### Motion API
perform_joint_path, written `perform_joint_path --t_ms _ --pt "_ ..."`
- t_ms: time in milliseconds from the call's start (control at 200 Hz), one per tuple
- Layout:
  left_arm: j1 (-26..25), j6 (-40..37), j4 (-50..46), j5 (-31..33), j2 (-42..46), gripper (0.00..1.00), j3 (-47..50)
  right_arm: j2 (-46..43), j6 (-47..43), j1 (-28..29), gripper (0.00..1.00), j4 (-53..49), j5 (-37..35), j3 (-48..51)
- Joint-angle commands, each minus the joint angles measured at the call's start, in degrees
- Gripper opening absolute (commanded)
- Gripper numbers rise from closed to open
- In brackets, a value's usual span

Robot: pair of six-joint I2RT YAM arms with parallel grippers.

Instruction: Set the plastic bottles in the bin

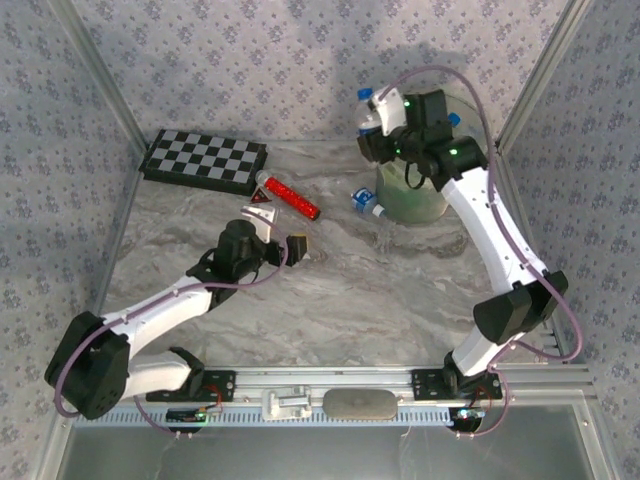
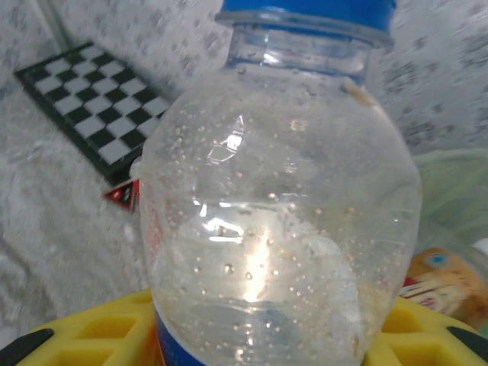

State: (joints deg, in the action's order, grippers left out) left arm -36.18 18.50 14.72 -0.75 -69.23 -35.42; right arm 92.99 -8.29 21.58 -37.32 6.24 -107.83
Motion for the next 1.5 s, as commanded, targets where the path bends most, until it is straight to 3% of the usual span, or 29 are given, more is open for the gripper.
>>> perform_joint_path --t_ms 0,185,365,665,1039,1364,1494 --pt "-1.2 -2.3 0.6 -0.3 -1.1 1.0 -2.9 -1.8 4.9 -2.4 0.48 6.8 -1.5 -0.9" --pt "-2.2 -3.0 -0.1 -0.1 -1.6 1.0 -3.4 0.2 8.1 -7.9 0.51 12.2 -5.5 -0.9" --pt "-2.4 -3.3 -0.6 0.1 -1.5 1.0 -3.5 6.3 11.5 -12.3 0.51 9.1 -3.1 -6.0" --pt "-2.6 -3.7 -1.1 0.0 -1.8 1.0 -4.0 10.6 15.1 -13.3 0.51 6.6 0.7 -5.8" --pt "-3.1 -3.7 -0.9 0.0 -2.4 1.0 -4.1 9.9 18.9 -13.0 0.54 3.4 -0.2 -2.2" --pt "-3.5 -3.5 -1.7 0.4 -2.4 1.0 -4.5 6.4 18.1 -12.6 0.79 3.7 -4.6 -2.3" --pt "-3.5 -3.2 -1.7 1.1 -2.5 1.0 -4.5 3.0 16.6 -12.6 0.83 4.8 -6.5 -2.3"
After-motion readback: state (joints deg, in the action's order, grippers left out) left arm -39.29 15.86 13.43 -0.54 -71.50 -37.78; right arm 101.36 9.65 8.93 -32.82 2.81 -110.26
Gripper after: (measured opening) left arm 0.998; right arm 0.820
